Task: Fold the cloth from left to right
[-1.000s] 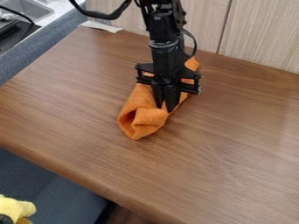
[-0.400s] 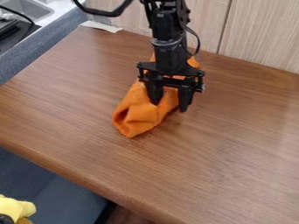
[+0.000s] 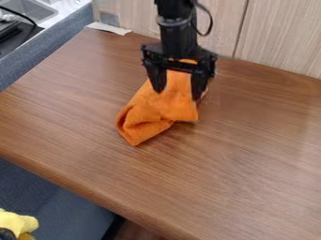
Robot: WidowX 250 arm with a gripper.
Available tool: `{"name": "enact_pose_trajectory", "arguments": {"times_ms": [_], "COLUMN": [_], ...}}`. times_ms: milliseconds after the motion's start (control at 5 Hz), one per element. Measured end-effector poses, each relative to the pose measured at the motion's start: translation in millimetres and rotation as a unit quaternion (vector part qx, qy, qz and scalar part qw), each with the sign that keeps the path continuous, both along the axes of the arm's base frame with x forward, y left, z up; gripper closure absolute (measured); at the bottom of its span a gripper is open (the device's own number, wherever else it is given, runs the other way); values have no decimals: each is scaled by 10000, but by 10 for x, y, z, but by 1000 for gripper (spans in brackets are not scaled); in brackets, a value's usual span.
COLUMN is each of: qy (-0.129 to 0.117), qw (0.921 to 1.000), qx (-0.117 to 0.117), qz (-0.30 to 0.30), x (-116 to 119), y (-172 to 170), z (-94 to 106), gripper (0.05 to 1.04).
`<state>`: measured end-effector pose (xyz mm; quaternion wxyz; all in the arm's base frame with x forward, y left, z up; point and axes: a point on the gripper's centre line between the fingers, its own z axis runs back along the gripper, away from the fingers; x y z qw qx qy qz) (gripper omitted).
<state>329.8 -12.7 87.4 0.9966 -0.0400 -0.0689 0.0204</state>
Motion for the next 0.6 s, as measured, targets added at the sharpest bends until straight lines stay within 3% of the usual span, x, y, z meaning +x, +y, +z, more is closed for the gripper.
{"name": "enact_pose_trajectory", "arguments": {"times_ms": [400, 600], "qy": [-700, -1293], "qw": [9972, 9916], "qx": [217, 54], "qz": [-153, -73], "x": [-17, -53], "y": [-82, -78], "z": [483, 726], "gripper": [83, 84]}}
